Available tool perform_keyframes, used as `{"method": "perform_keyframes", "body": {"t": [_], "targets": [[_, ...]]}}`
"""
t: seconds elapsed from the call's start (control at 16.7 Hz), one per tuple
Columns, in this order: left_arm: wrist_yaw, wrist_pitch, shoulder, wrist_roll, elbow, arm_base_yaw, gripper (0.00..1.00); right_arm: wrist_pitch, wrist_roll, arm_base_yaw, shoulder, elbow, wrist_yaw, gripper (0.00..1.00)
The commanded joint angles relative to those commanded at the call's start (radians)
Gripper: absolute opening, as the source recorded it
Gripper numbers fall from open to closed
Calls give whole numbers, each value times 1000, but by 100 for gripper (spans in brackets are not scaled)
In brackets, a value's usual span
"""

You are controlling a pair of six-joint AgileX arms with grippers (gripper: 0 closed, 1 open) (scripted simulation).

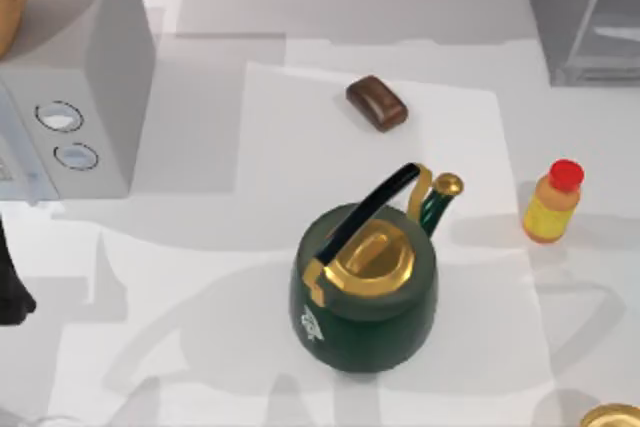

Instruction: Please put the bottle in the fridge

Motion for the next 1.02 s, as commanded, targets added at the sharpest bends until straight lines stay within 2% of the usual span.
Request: {"method": "perform_keyframes", "body": {"t": [0.36,1.02], "targets": [[0,0,0,0,0,0,100,9,10,7,-4,-6,2,100],[0,0,0,0,0,0,100,9,10,7,-4,-6,2,18]]}}
